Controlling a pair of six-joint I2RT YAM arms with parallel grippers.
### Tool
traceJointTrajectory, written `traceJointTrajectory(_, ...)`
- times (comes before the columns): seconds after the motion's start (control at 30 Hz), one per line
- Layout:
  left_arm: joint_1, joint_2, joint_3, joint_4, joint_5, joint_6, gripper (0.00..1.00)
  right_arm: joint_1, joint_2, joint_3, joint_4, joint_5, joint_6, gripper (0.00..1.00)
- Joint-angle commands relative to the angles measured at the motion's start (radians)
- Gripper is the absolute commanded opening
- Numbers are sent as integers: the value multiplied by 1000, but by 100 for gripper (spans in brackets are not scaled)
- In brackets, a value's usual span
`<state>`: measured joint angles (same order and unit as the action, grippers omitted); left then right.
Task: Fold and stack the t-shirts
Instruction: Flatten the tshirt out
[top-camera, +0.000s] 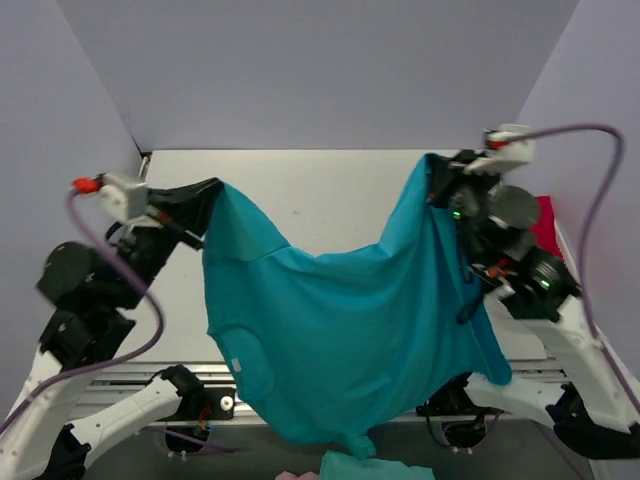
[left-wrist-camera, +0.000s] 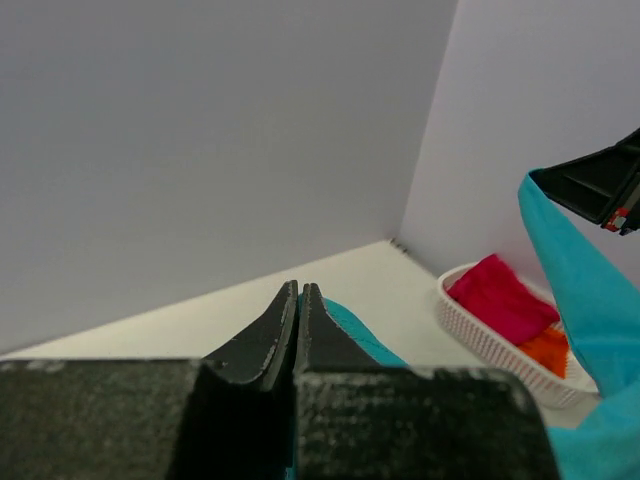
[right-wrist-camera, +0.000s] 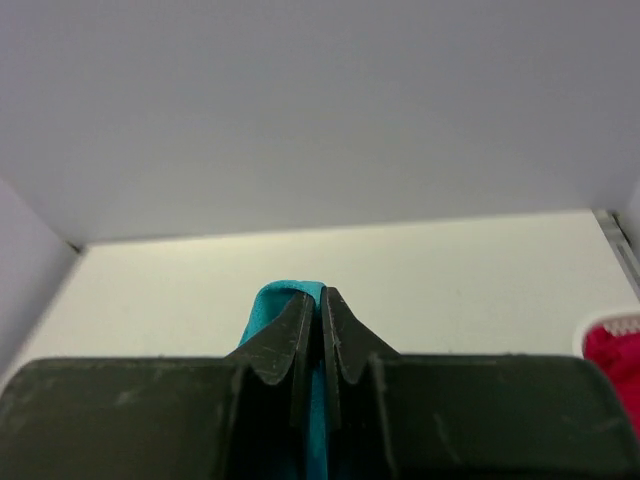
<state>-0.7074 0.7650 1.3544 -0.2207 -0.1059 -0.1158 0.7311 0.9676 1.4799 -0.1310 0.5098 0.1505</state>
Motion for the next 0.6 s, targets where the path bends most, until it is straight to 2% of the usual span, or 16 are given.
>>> traceJointTrajectory(0.0,17,115,-76,56,-136,50,2,-18,146,-102,40,213,52,0)
traceJointTrajectory(0.03,58,143,-95,70,-137,42,2,-30,173,-142,50,213,75,0)
traceJointTrajectory(0.1,138,233,-138,110,-50,4,2,-88,258,-180,93,193,98,0)
traceJointTrajectory(0.13,188,268,-155,128,6,-57,2,-113,285,-196,105,178,113,0)
traceJointTrajectory(0.17,297,302,-170,179,120,-88,2,-166,340,-225,122,164,141,0)
traceJointTrajectory(0.2,339,372,-188,204,167,-113,2,-194,371,-234,158,136,158,0)
traceJointTrajectory(0.27,394,454,-219,294,173,-124,2,-246,463,-260,206,121,191,0)
traceJointTrajectory(0.3,404,549,-213,306,169,-113,2,-290,499,-262,218,107,204,0)
traceJointTrajectory(0.37,424,659,-161,328,173,-93,2,-329,609,-260,253,84,225,0)
traceJointTrajectory(0.4,439,774,-131,328,187,-85,2,-357,650,-248,269,72,236,0)
traceJointTrajectory(0.47,451,893,-26,325,192,-65,2,-378,767,-224,307,55,241,0)
traceJointTrajectory(0.5,459,1004,17,311,195,-65,2,-386,811,-181,312,53,248,0)
traceJointTrajectory(0.57,464,1103,137,297,227,-56,2,-409,935,-118,307,35,254,0)
